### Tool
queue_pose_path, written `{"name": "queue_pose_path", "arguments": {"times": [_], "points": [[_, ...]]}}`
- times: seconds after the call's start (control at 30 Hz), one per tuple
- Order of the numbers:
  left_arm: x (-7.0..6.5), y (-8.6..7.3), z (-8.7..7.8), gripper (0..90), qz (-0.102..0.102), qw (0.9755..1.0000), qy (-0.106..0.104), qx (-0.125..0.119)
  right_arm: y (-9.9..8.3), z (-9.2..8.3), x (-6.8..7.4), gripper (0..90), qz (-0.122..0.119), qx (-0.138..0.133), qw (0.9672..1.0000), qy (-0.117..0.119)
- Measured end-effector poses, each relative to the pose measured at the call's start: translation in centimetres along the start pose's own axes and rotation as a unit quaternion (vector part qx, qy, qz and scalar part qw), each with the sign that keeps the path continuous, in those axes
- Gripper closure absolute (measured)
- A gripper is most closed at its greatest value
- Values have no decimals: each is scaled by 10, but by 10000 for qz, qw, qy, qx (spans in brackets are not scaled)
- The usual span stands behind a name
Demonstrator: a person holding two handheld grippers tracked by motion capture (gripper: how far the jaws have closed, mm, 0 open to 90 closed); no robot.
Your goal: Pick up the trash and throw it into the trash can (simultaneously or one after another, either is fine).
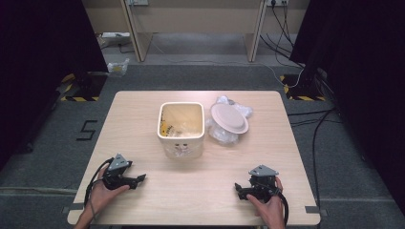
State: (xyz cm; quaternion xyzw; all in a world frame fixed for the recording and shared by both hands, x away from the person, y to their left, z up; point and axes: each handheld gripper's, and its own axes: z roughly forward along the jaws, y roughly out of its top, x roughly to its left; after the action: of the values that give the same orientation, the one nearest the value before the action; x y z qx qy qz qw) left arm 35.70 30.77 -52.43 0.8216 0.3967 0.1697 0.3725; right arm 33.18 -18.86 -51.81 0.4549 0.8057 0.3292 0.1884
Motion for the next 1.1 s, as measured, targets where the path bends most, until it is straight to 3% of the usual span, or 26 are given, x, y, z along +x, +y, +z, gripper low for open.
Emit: {"name": "queue_pose_path", "arguments": {"times": [0.3,0.33,0.37,0.43,0.47,0.57,0.87,1.1], "points": [[0,0,0,161,1,10000,0,0,1,1,1,26,38,13,10000,-51],[0,0,0,161,0,10000,-1,-1,1,-1,1,100,28,-44,10000,-27],[0,0,0,161,0,10000,-1,-1,1,-1,1,100,28,-44,10000,-27],[0,0,0,160,-1,10000,-2,2,2,-2,0,198,-36,-132,9999,15],[0,0,0,161,-1,10000,-1,-1,5,-4,0,138,41,-199,9998,-76],[0,0,0,161,1,10000,-6,5,9,-6,-2,165,-38,-280,9994,-175],[0,0,0,161,1,10000,-4,3,42,-21,-4,157,-241,-788,9961,-321],[0,0,0,161,0,10000,-2,0,69,-23,-5,200,-449,-962,9935,-404]]}}
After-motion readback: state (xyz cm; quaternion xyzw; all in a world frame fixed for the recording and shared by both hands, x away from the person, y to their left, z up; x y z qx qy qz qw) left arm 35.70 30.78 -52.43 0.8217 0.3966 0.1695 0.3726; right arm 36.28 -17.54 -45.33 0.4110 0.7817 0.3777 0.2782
